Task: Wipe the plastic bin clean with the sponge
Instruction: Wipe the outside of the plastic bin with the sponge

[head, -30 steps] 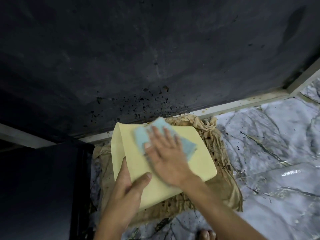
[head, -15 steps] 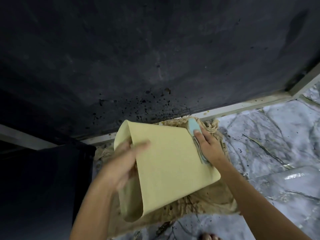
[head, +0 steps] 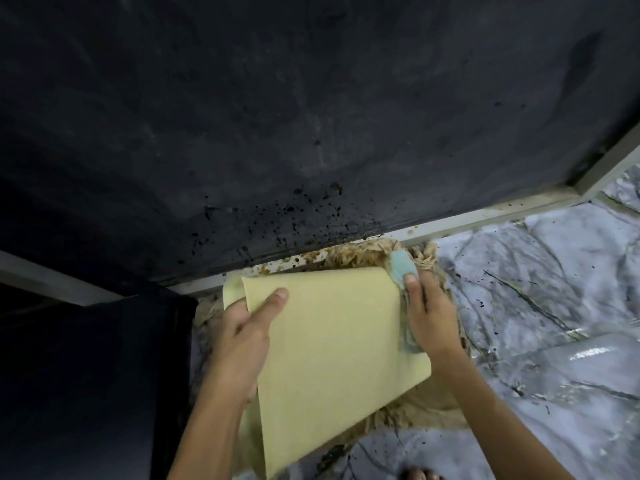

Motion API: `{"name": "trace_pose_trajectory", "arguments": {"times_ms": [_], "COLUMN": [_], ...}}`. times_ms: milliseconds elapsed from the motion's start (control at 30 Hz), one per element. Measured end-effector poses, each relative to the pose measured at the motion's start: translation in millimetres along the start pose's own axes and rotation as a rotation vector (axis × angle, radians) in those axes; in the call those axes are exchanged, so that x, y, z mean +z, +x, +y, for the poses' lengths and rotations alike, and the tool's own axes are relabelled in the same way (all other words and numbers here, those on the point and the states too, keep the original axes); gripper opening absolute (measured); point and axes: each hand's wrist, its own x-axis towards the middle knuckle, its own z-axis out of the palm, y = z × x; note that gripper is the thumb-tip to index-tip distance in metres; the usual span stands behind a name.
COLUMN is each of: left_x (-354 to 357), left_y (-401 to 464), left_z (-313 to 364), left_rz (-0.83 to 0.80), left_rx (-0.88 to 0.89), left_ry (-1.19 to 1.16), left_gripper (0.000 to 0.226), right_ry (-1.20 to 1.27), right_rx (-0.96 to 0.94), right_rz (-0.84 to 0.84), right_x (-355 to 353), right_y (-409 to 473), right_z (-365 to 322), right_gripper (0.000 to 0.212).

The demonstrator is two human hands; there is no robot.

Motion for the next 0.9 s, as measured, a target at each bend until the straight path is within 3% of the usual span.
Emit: {"name": "trace_pose_trajectory", "arguments": {"times_ms": [133,233,400,500,600,667,767,900], "left_x": [-17,-20,-9,-10,-8,-6,-13,-14], "left_y": [-32,-40,-46,-47,-39,-35,-31,-31], "left_z": [-1,6,-1,-4,-2,-3,-13,-19], "left_rz": [-0.235,-0.310,-0.159,-0.134,-0.170,-0.187,-0.124,-0.133], "left_rx": [0.129,0.151,0.079,0.009,0.091,0.156,0.084,0.038], "left_ry": [-0.023,-0.022,0.124,0.181,0.157,0.157,0.086,0.100], "left_gripper": [0.075,0.064,0.025,0.033,0.046,0.052,0.057,0.047], "right_ry": [0.425,0.487,0.384,0.294,0.077,-0.112,-0.260,-0.364], "right_rx": [0.266,0.081,-0.180,-0.342,-0.552,-0.617,-0.510,-0.196], "right_rz": [0.167,0.185,-0.014,-0.219,-0.437,-0.456,-0.435,-0.322], "right_x": [-52,-84,-79,-38,8,28,25,-3], "right_y": [8,-7,-35,-49,-57,-52,-29,18], "right_z": [-8,-42,-100,-133,-154,-151,-119,-74], "right_gripper": [0.039,0.039,0.038,0.026,0.035,0.043,0.052,0.055]}}
